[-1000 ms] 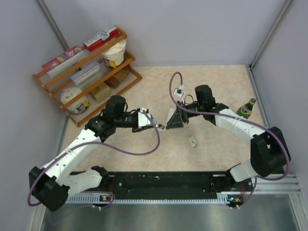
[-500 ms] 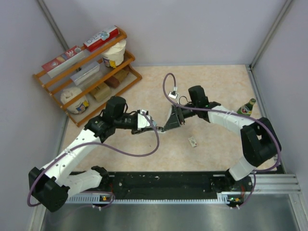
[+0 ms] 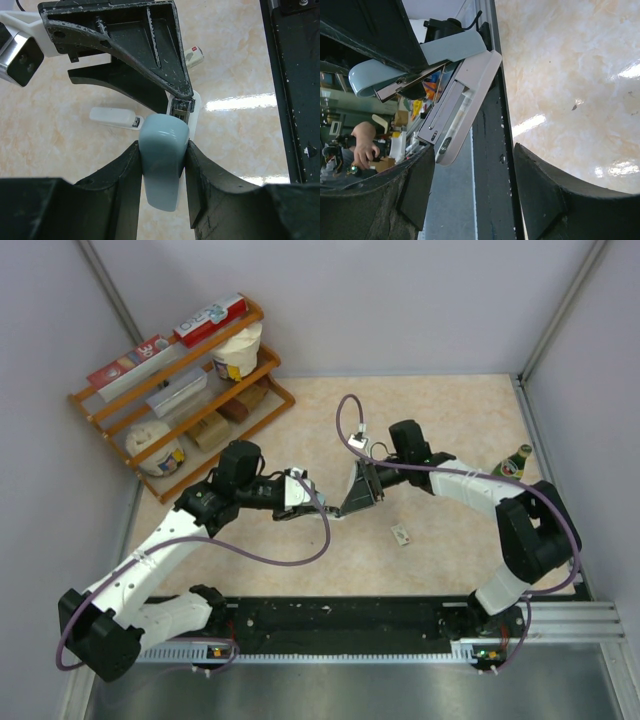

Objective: Load the staples into the stapler

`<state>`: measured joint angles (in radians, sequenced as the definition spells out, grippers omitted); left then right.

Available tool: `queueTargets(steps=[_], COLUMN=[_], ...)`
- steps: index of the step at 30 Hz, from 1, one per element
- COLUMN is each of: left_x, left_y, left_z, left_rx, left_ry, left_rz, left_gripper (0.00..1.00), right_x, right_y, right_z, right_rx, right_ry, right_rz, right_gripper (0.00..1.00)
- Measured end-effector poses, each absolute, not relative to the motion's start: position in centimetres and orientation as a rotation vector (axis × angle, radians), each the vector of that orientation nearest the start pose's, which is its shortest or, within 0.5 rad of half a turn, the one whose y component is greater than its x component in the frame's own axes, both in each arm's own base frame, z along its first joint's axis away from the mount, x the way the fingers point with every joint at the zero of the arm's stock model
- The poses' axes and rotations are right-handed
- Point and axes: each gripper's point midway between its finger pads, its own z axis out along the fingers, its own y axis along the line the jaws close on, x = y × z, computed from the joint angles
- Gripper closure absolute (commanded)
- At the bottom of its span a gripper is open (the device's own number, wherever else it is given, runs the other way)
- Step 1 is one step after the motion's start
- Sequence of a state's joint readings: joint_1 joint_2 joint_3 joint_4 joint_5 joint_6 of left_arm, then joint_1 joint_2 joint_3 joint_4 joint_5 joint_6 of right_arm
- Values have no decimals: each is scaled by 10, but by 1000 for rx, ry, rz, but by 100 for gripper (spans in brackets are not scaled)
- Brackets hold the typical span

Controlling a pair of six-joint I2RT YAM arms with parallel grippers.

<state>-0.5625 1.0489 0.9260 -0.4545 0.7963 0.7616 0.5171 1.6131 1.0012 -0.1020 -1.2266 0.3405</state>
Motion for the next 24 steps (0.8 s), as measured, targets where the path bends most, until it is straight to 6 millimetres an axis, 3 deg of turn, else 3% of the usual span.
queueTargets(steps=[13,24], left_x=[212,206], left_y=[-253,-253], left_z=[235,237], left_rx=[1546,1567], left_ry=[1273,1241], left_rz=[-679,-696], left_gripper=[100,100], right_x=[195,195], right_y=[311,313], right_z=[180,176], right_rx=[-938,-918], right_ry=[2105,2138], right_rz=[1837,1848], right_gripper=[33,37])
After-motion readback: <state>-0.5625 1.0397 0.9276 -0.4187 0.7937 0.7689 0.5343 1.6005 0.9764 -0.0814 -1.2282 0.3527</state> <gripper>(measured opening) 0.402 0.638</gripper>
